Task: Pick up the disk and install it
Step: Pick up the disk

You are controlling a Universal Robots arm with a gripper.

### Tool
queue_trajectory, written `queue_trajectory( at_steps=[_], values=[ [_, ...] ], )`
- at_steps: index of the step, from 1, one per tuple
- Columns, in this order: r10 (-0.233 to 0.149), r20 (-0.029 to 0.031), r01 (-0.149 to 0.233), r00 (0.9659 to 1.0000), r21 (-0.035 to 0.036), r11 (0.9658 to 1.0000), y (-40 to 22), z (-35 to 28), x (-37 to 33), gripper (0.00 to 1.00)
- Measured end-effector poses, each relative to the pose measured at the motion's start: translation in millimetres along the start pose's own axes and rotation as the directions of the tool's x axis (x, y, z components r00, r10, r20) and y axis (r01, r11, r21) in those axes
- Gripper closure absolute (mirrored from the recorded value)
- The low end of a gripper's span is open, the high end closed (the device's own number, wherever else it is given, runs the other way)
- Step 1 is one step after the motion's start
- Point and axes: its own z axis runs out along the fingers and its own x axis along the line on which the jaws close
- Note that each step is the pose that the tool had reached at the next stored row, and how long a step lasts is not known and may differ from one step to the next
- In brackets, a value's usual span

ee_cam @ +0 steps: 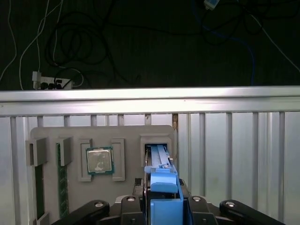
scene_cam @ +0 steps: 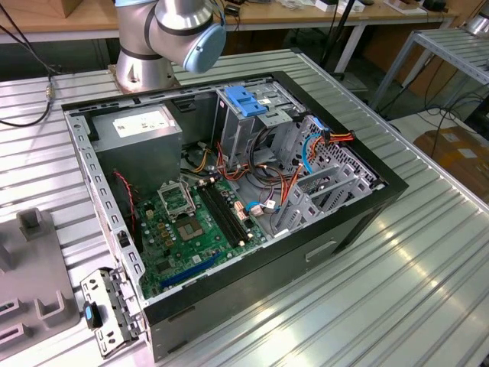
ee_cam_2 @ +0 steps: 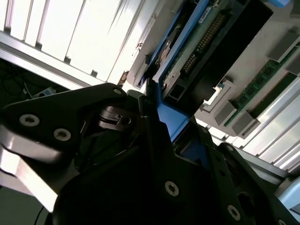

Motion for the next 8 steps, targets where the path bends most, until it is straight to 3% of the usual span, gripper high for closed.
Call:
queue_trajectory(
  at_steps=[3, 8],
  values=[
    [-0.010, -0.0020, 0.010, 0.9999, 0.0020, 0.9999, -0.2, -1.0, 0.0, 0.63],
    [-0.012, -0.0106, 0.013, 0.9999, 0.0188, 0.9997, -0.2, -7.3, -1.3, 0.63]
  ],
)
